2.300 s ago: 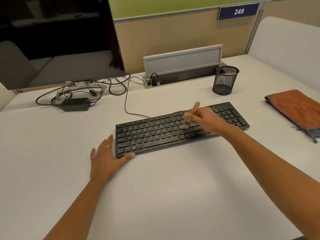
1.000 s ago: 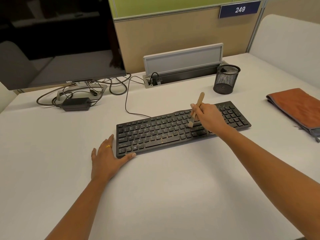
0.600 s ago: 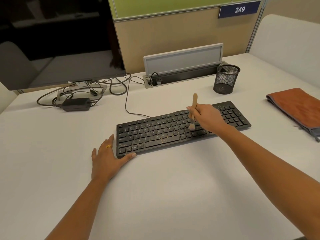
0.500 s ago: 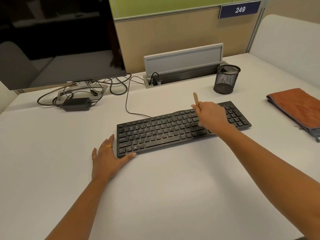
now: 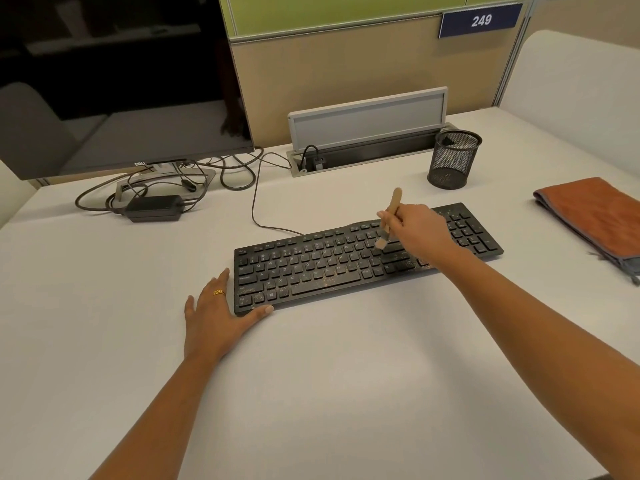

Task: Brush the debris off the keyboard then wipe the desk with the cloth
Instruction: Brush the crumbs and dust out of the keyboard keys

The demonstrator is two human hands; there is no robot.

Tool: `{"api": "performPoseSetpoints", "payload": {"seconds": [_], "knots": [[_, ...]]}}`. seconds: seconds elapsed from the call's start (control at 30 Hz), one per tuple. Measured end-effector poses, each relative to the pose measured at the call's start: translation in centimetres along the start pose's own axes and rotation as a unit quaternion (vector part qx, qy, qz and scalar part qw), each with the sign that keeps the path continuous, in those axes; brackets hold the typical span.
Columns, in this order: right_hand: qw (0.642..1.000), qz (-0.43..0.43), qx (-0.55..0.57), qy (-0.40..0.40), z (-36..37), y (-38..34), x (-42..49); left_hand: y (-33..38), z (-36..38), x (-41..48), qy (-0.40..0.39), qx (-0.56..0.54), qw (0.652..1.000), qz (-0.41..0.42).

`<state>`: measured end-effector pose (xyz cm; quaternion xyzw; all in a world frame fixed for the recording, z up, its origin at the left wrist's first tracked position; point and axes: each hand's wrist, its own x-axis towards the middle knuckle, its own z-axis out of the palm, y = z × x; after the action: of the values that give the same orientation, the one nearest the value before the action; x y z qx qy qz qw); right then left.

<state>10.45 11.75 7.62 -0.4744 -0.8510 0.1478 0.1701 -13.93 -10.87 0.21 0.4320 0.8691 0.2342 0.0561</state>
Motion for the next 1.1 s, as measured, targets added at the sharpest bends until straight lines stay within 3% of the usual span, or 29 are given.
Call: {"api": "performPoseSetpoints", "payload": {"seconds": [0.1, 0.17, 0.3, 0.33, 0.6, 0.67, 0.83, 1.1], "knots": [[0.994, -0.03, -0.1, 0.042, -0.5, -0.1, 0.2, 0.0, -0.1, -0.1, 0.001, 0.0, 1.0, 0.0], [0.994, -0.044, -0.09, 0.037, -0.6, -0.2, 0.3, 0.1, -0.1, 0.0, 0.001, 0.0, 1.0, 0.0], [0.986, -0.025, 0.161, -0.037, -0.2, -0.8, 0.0, 0.1, -0.1, -0.1, 0.001, -0.002, 1.0, 0.0], [0.983, -0.024, 0.175, -0.042, 0.0, -0.9, 0.0, 0.1, -0.1, -0.1, 0.001, -0.005, 1.0, 0.0], [0.995, -0.01, -0.097, 0.038, -0.4, -0.1, 0.4, 0.1, -0.1, -0.1, -0.001, -0.007, 1.0, 0.001], [0.996, -0.004, -0.075, 0.054, -0.5, 0.2, 0.4, 0.0, -0.1, -0.1, -0.001, -0.008, 1.0, 0.0], [0.986, 0.036, 0.155, 0.042, 0.2, 0.0, 0.5, -0.1, 0.0, 0.1, 0.0, -0.006, 1.0, -0.001], [1.0, 0.018, -0.014, 0.01, 0.3, -1.2, 0.5, -0.1, 0.1, 0.1, -0.003, -0.002, 1.0, -0.002]]}}
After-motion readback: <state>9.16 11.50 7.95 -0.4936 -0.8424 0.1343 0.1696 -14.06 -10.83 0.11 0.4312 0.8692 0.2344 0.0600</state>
